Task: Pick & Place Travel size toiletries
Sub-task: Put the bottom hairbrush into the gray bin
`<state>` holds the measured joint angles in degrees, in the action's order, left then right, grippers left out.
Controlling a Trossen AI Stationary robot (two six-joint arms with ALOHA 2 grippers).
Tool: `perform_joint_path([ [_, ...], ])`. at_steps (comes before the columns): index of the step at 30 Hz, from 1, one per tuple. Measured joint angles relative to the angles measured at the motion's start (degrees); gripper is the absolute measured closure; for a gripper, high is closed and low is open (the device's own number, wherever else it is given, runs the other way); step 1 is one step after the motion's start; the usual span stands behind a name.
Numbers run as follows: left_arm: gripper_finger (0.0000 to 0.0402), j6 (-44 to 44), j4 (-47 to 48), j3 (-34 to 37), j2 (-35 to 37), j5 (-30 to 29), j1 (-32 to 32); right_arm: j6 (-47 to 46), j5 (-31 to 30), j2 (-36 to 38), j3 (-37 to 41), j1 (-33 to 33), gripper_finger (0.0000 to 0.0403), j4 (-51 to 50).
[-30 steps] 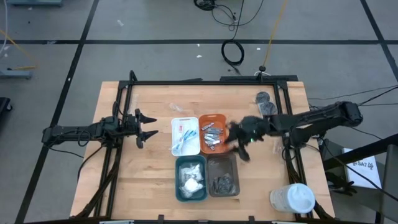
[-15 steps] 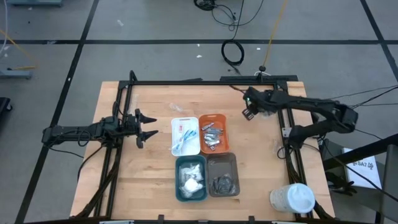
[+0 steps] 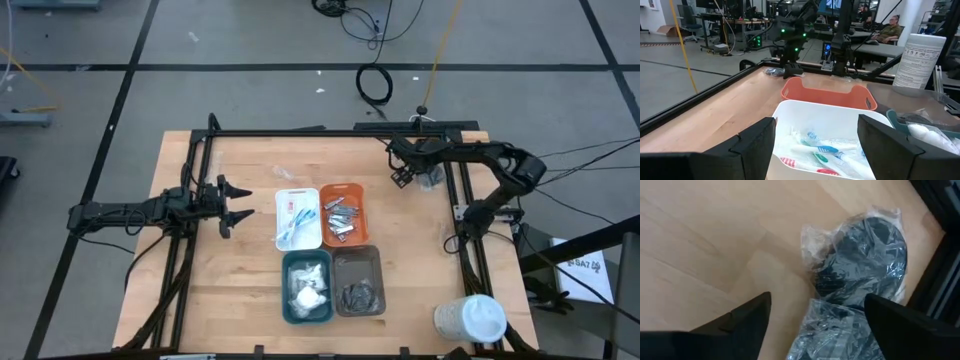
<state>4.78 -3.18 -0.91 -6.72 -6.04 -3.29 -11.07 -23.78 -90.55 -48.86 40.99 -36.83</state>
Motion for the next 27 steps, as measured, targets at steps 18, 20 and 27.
perform_joint_path([
  [18, 0.0128, 0.0, 0.0, 0.0, 0.0, 0.0, 0.0, -3.1, 1.6, -0.1, 0.0, 3.7, 0.0207, -5.9],
  [20, 0.0128, 0.0, 0.0, 0.0, 0.0, 0.0, 0.0, -3.1, 1.4, -0.1, 0.0, 4.1, 0.0231, -6.1],
  [27, 0.0128, 0.0, 0.0, 0.0, 0.0, 0.0, 0.0, -2.9, 1.5, -0.2, 0.0, 4.7, 0.0313, -4.9],
])
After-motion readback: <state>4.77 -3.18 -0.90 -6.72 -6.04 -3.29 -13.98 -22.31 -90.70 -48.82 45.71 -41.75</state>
